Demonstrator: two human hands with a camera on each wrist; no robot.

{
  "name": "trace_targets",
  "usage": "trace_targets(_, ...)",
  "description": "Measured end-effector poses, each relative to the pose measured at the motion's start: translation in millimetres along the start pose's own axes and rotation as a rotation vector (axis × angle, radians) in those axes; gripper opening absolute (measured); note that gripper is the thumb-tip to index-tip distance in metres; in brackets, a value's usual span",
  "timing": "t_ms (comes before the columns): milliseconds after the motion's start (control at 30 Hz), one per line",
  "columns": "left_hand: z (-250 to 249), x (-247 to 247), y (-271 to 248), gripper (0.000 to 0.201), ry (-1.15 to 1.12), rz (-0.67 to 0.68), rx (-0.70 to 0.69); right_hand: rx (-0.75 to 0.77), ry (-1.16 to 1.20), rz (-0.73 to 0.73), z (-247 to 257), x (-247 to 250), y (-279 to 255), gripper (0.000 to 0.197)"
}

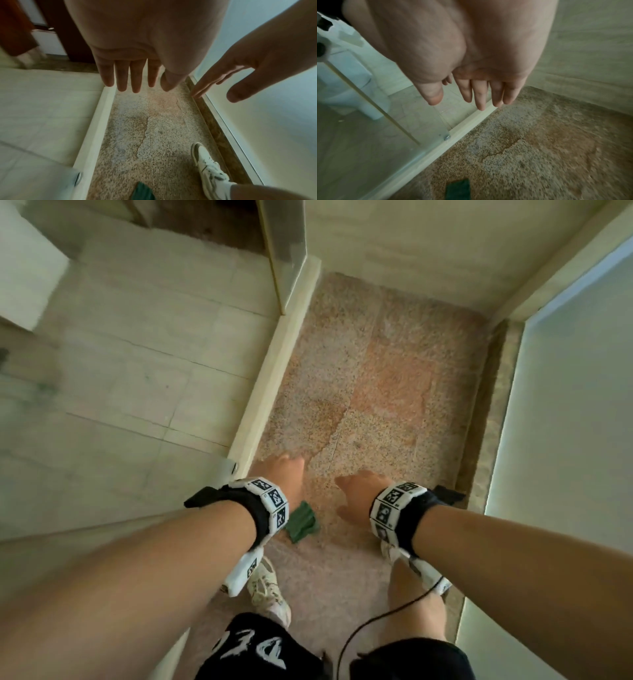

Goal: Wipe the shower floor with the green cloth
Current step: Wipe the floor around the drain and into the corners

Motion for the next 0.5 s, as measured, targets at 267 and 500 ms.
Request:
trace_targets(267,4.4,6.5,-71.2,0.04,-0.37,-0.057,0.396,0.329,-0.423,-0.032,9.9,93.6,-31.6,0.059)
trace_targets(500,23.2,-10.3,-142.8,0.046,-0.667,-0.14,0.573,0.489,-0.704,0.035,69.4,141.2,-36.5,0.064)
Point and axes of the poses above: each hand's wrist, its own y-axis towards the middle knuckle, its own x-axis out of the back of the hand, z = x × y, the point moved 4 cm from there along y, towards the middle knuckle, and after that the axes turned 10 degrees about -y, right-handed, at the moved point
